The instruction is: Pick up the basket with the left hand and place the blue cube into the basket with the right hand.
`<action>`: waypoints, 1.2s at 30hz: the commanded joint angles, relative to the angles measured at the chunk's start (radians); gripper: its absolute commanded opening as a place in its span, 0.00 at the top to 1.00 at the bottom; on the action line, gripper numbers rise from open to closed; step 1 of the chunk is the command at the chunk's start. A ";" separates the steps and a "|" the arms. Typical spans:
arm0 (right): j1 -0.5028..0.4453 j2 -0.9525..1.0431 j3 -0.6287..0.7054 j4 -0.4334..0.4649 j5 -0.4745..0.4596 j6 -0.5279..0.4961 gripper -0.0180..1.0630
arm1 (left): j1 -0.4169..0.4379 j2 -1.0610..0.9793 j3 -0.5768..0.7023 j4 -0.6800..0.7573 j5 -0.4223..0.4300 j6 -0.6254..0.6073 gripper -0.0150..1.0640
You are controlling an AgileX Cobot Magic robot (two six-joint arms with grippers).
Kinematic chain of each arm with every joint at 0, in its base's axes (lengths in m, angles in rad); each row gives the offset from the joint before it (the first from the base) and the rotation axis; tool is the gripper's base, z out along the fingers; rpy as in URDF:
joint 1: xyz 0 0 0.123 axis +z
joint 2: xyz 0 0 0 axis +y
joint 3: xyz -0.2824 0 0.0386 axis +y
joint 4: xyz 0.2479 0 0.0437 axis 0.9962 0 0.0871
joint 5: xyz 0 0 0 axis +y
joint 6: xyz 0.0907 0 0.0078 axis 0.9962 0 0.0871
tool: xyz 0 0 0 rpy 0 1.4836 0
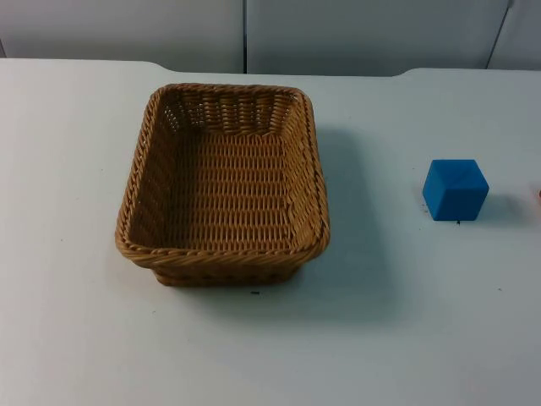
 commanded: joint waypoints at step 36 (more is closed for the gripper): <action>-0.006 0.411 -0.007 0.002 -0.215 -0.086 0.02 | -0.005 0.977 -0.399 -0.289 -0.233 0.370 0.01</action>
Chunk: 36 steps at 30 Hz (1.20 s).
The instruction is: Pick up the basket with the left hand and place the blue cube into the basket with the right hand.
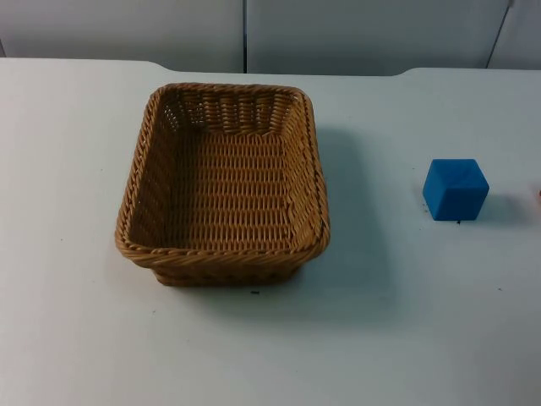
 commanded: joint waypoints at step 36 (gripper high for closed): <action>-0.006 0.004 -0.007 0.029 -0.006 -0.005 0.02 | -0.095 0.842 -0.346 -0.270 0.120 0.217 0.01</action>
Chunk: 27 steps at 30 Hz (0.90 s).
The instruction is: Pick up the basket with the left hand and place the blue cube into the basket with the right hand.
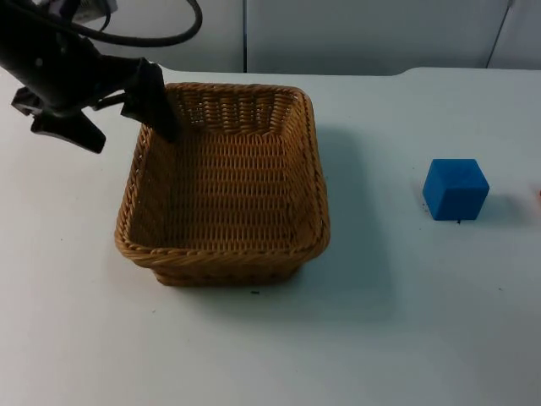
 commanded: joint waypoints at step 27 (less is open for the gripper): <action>-0.006 0.004 -0.007 0.006 -0.015 -0.003 0.02 | -0.066 0.165 -0.061 -0.048 -0.009 -0.061 0.40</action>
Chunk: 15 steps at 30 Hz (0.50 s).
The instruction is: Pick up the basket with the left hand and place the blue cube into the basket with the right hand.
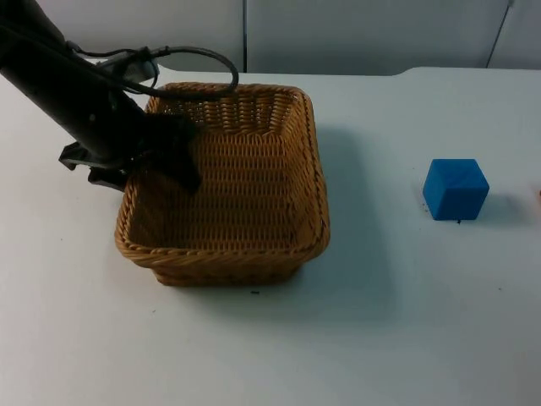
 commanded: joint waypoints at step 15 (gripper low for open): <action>-0.006 0.004 -0.007 0.006 -0.019 0.001 0.02 | -0.007 0.000 -0.006 -0.037 -0.036 -0.044 0.78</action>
